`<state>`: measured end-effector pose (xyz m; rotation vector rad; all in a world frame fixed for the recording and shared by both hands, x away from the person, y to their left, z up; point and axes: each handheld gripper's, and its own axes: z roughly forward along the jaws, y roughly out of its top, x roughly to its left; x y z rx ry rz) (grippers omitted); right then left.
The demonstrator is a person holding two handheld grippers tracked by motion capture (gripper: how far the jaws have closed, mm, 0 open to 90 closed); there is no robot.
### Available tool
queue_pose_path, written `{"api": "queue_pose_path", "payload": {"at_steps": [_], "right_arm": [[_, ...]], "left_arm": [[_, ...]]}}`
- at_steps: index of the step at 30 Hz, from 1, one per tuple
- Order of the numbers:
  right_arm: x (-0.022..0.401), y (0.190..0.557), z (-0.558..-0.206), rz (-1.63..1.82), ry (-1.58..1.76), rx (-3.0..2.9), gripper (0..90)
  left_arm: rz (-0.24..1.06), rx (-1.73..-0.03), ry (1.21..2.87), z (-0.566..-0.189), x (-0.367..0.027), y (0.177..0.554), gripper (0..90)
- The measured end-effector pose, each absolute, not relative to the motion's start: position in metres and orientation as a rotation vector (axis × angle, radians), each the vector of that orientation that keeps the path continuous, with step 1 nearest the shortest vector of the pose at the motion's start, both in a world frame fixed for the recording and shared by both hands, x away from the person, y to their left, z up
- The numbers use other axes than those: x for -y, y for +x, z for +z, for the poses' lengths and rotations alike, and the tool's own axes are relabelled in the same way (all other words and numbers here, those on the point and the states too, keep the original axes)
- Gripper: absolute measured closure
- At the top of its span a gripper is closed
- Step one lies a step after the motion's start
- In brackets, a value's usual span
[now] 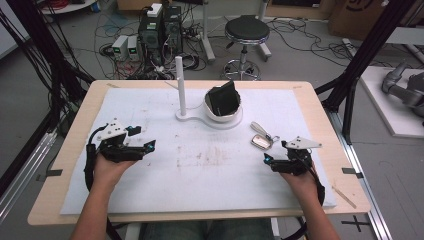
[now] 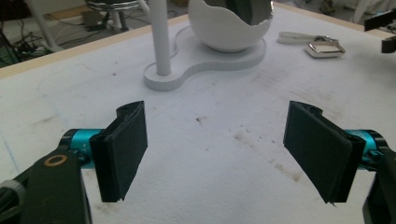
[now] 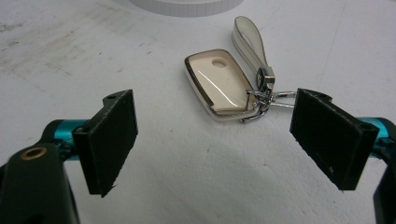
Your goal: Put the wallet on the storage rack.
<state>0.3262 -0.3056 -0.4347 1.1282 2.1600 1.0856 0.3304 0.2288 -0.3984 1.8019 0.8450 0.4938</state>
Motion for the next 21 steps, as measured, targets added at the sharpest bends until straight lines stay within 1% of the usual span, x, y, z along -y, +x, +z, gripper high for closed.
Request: {"api": "queue_pose_path", "payload": {"at_steps": [14,21], "right_arm": [[0.3052,0.3273,-0.4352,1.077,1.145,-2.16,15.1],[0.3034,0.3338,-0.4345,1.081,1.166,-2.142,15.1]], "left_arm": [[0.455,-0.844,1.814,-0.405,-0.2292,0.3316,21.8],[0.454,-0.837,1.826,-0.4075,-0.2317,0.3301,21.8]]}}
